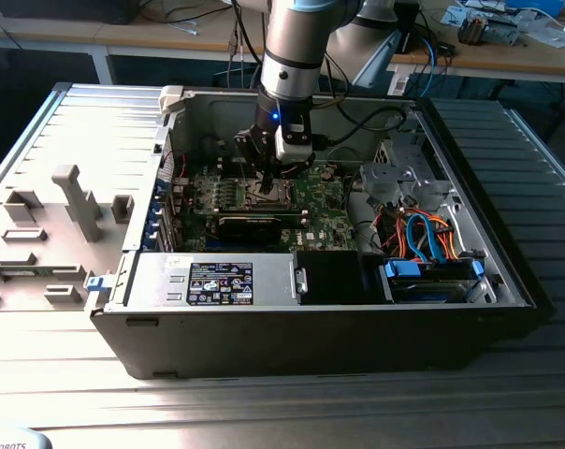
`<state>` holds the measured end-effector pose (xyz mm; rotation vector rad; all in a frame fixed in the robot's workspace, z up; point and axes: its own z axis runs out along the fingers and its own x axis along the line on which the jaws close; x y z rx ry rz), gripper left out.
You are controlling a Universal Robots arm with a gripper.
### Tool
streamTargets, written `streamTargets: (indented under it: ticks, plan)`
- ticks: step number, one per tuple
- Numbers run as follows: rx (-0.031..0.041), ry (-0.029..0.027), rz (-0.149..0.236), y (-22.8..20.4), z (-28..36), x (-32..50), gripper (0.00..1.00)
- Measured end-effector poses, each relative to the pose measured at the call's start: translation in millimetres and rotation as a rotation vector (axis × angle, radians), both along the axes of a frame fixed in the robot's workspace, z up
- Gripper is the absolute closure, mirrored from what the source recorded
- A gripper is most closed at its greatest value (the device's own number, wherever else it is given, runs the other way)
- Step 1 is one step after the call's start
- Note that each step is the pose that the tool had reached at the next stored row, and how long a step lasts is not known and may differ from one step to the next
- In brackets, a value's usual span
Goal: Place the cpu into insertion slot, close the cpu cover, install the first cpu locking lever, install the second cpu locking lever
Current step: 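Install the first cpu locking lever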
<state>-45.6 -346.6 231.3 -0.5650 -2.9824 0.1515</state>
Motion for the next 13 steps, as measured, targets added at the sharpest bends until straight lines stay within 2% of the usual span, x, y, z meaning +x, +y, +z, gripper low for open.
streamTargets:
  ticks: [3,5,6,8,9,13]
  plan:
    - [0.0022,0.0000,0.000,0.1,0.0,0.0,0.89]
    - [0.0181,0.0001,0.005,0.0,0.0,0.0,0.89]
    - [0.0357,0.0000,0.010,0.0,0.0,0.0,0.89]
    - [0.0577,0.0000,0.014,0.0,0.0,0.0,0.89]
    - [0.0645,0.0000,0.016,0.0,0.0,0.0,0.89]
    - [0.0743,0.0012,0.054,-0.1,0.1,0.0,0.89]
